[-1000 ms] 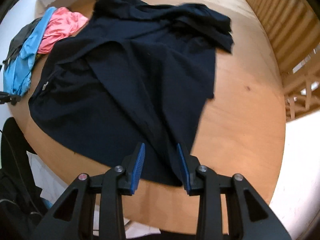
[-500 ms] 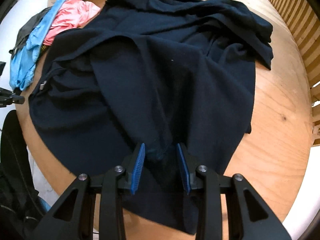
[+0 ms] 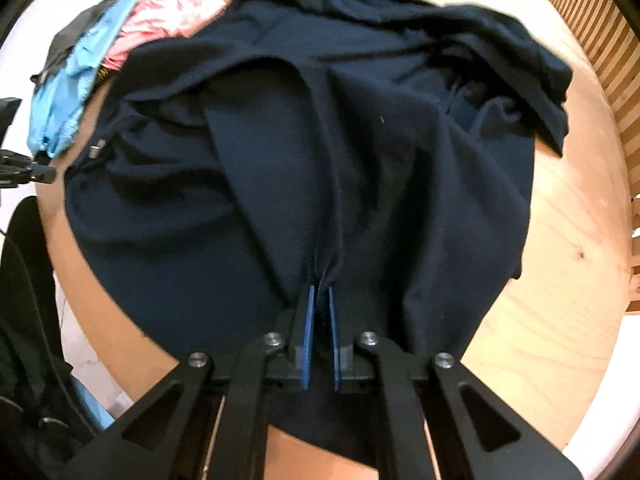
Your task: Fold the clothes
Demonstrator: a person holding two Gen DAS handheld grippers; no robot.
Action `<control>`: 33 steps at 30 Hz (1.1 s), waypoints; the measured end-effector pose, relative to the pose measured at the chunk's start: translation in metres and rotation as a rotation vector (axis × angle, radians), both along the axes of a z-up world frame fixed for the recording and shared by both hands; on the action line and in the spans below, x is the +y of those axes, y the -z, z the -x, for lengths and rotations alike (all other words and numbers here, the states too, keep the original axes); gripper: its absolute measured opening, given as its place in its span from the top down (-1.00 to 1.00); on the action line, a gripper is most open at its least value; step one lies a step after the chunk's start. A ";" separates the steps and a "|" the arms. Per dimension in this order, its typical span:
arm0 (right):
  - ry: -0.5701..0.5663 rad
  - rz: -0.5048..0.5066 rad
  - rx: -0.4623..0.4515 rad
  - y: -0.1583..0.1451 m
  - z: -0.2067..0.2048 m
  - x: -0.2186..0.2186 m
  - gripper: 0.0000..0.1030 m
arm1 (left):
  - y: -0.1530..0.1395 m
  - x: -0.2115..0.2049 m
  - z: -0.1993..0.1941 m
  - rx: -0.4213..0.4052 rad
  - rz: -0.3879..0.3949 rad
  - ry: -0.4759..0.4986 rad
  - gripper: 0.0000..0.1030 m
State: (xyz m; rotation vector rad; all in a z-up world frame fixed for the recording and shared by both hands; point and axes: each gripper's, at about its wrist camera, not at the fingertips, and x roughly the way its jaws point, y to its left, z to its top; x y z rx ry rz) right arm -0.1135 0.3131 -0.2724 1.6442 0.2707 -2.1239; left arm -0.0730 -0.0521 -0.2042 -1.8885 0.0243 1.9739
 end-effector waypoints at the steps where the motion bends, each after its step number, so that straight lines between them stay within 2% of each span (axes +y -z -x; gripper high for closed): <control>1: 0.005 0.010 0.013 -0.007 -0.003 0.001 0.86 | -0.001 0.001 -0.002 0.009 0.007 0.013 0.64; 3: 0.020 0.028 0.039 -0.023 -0.009 0.006 0.86 | -0.001 0.005 -0.005 0.029 0.034 0.038 0.36; 4: 0.028 0.036 0.052 -0.031 -0.012 0.009 0.86 | -0.001 0.006 -0.006 0.038 0.048 0.047 0.30; 8: 0.057 0.057 0.091 -0.055 -0.016 0.023 0.86 | 0.007 0.016 -0.003 0.072 0.089 0.083 0.28; 12: 0.088 0.053 0.116 -0.071 -0.018 0.029 0.86 | 0.019 0.032 -0.002 0.101 0.154 0.161 0.30; 14: 0.107 0.038 0.137 -0.078 -0.020 0.034 0.86 | 0.019 0.039 -0.004 0.142 0.159 0.201 0.30; 16: 0.126 0.024 0.158 -0.084 -0.022 0.039 0.86 | 0.020 0.041 -0.005 0.152 0.161 0.214 0.49; 17: 0.136 0.017 0.169 -0.088 -0.023 0.042 0.86 | 0.021 0.041 -0.005 0.151 0.149 0.217 0.92; 21: 0.174 -0.012 0.211 -0.101 -0.026 0.052 0.86 | 0.012 0.033 -0.004 0.145 0.079 0.193 0.97; 24: 0.202 -0.034 0.243 -0.111 -0.029 0.059 0.86 | -0.022 0.019 -0.004 0.189 0.029 0.145 0.97; 27: 0.303 -0.026 0.307 -0.144 -0.049 0.087 0.86 | -0.074 0.004 -0.012 0.249 -0.041 0.091 0.97; 30: 0.409 -0.007 0.333 -0.170 -0.086 0.112 0.86 | -0.114 -0.006 -0.030 0.296 -0.078 0.061 0.97; 33: 0.456 -0.028 0.324 -0.173 -0.124 0.116 0.86 | -0.139 -0.016 -0.047 0.307 -0.111 0.037 0.97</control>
